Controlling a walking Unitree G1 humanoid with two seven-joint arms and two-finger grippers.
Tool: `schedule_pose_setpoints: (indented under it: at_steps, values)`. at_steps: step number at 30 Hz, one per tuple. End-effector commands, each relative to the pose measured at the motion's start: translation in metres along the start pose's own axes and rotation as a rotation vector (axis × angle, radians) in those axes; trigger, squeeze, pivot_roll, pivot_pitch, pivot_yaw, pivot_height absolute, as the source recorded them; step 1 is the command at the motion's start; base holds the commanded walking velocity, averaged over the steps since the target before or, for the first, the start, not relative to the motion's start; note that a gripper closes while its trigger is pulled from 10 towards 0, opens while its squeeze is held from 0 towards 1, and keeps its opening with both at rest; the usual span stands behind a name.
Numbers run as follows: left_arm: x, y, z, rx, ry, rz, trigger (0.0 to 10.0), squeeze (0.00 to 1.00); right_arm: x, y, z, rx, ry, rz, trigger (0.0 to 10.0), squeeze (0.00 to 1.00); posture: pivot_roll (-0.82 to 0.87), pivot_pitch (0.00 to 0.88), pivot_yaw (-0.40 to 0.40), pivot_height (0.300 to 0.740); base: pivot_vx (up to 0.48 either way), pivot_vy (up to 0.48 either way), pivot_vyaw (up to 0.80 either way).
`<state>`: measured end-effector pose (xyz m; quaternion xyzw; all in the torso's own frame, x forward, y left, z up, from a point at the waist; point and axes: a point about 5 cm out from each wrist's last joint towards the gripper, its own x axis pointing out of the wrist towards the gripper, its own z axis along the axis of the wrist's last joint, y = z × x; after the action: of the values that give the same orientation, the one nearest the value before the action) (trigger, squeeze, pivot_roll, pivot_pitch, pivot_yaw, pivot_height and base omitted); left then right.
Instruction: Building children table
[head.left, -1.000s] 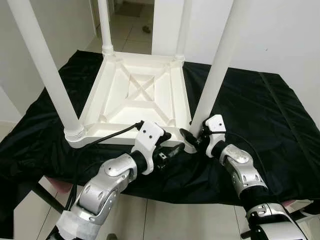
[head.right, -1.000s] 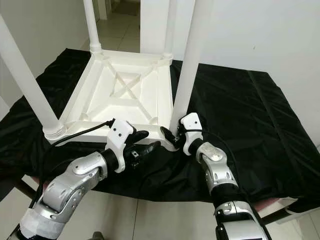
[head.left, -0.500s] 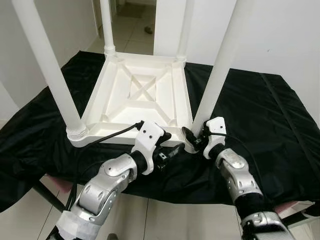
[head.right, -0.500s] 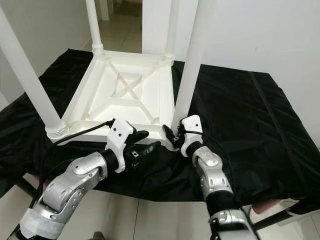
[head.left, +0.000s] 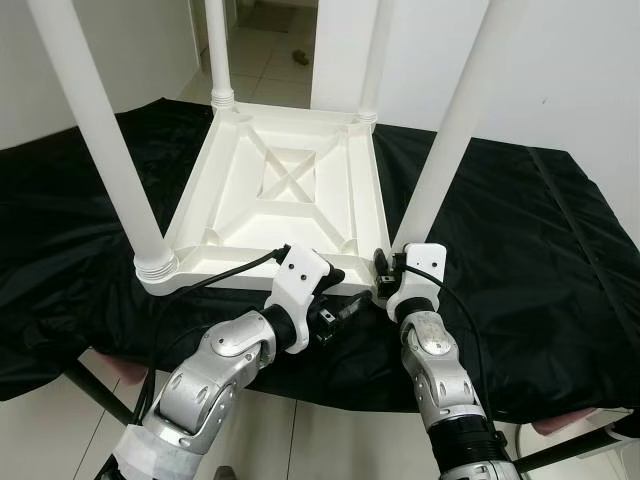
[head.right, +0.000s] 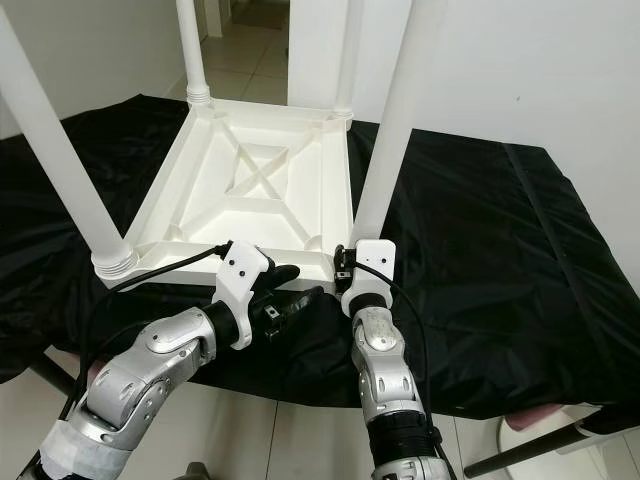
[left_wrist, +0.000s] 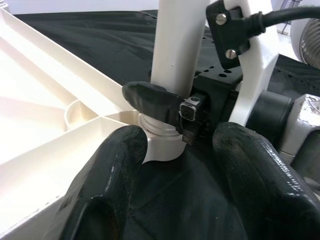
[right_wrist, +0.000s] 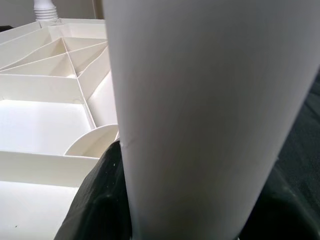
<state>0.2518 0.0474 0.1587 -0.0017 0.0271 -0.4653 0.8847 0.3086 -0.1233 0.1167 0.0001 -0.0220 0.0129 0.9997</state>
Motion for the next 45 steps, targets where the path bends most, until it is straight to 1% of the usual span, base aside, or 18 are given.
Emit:
schedule_pose_setpoints:
  at_steps: [1,2,3,4,5,12,17,18,21,24,28,30,34,35,36,37,40,45]
  values:
    - [0.000,-0.004,0.000,0.001,0.001,-0.024,10.0,0.00,-0.006,-0.003,-0.014,-0.014,0.075,-0.011,0.0,0.00,0.07,0.000,-0.058,0.740,0.000,0.000,0.00]
    - [0.000,-0.004,0.000,0.001,0.001,-0.024,10.0,0.00,-0.006,-0.003,-0.014,-0.014,0.075,-0.011,0.0,0.00,0.07,0.000,-0.058,0.740,0.000,0.000,0.00]
    - [0.000,-0.004,0.000,0.001,0.001,-0.022,10.0,0.00,-0.006,-0.002,-0.014,-0.007,0.083,-0.009,1.1,0.00,0.07,0.000,-0.058,0.740,0.000,0.000,0.00]
    - [0.000,-0.004,0.000,0.001,0.001,-0.022,10.0,0.00,-0.006,-0.002,-0.014,-0.007,0.083,-0.009,1.1,0.00,0.07,0.000,-0.058,0.740,0.000,0.000,0.00]
    - [0.000,-0.004,-0.001,0.001,0.001,-0.021,10.0,0.00,-0.007,-0.001,-0.012,0.008,0.082,-0.018,10.0,1.00,0.07,0.000,-0.061,0.740,0.000,0.000,0.00]
    - [-0.001,-0.004,-0.002,0.000,0.003,-0.021,10.0,0.00,-0.007,-0.003,-0.005,0.045,0.052,0.059,10.0,1.00,0.07,0.000,-0.065,0.740,0.000,0.000,0.00]
    - [0.000,-0.004,-0.002,0.002,0.002,-0.023,10.0,0.00,-0.004,-0.016,-0.004,0.028,0.051,0.172,10.0,1.00,0.07,0.000,-0.064,0.740,0.000,0.000,0.00]
    - [0.000,-0.004,-0.002,0.003,0.001,-0.024,10.0,0.00,-0.001,-0.021,-0.002,-0.002,0.047,0.227,10.0,0.00,0.06,0.000,-0.063,0.740,0.000,0.000,0.00]
    - [0.001,-0.004,-0.001,0.004,0.001,-0.026,10.0,0.00,0.001,-0.027,0.000,-0.051,0.041,0.281,10.0,0.00,0.06,0.000,-0.063,0.740,0.000,0.000,0.00]
    - [0.002,-0.004,-0.001,0.005,0.001,-0.031,10.0,0.00,0.006,-0.032,0.002,-0.116,0.044,0.413,10.0,0.00,0.05,0.000,-0.056,0.740,0.000,0.000,0.00]
    - [0.002,-0.004,-0.001,0.007,0.001,-0.035,10.0,0.00,0.010,-0.034,0.004,-0.177,0.038,0.514,10.0,0.00,0.05,0.000,-0.055,0.740,0.000,0.000,0.00]
    - [0.003,-0.003,0.000,0.010,-0.001,-0.036,10.0,0.00,0.014,-0.031,0.001,-0.224,0.063,0.622,10.0,0.00,0.06,0.000,-0.055,0.740,0.000,0.000,0.00]
    - [0.003,-0.003,0.000,0.012,-0.003,-0.035,10.0,0.00,0.015,-0.029,-0.002,-0.232,0.078,0.665,10.0,0.00,0.06,0.000,-0.056,0.740,0.000,0.000,0.00]
    - [0.003,-0.003,0.000,0.012,-0.003,-0.034,10.0,0.00,0.015,-0.028,-0.003,-0.237,0.077,0.684,3.4,0.00,0.06,0.000,-0.056,0.740,0.000,0.000,0.00]
    - [0.003,-0.003,0.000,0.012,-0.003,-0.034,10.0,0.00,0.015,-0.028,-0.003,-0.237,0.077,0.684,3.4,0.00,0.06,0.000,-0.056,0.740,0.000,0.000,0.00]
    - [0.002,-0.003,0.000,0.013,-0.004,-0.033,10.0,0.00,0.014,-0.026,-0.006,-0.243,0.087,0.725,0.0,0.00,0.06,0.000,-0.055,0.740,0.000,0.000,0.00]
    - [0.002,-0.002,0.001,0.014,-0.003,-0.030,10.0,0.00,0.013,-0.023,-0.013,-0.250,0.112,0.771,0.0,0.00,0.06,0.000,-0.054,0.740,0.000,0.000,0.00]
    - [0.001,-0.002,0.000,0.014,0.001,-0.030,10.0,0.00,0.013,-0.025,-0.017,-0.235,0.124,0.759,0.0,0.00,0.06,0.000,-0.051,0.740,0.000,0.000,0.00]
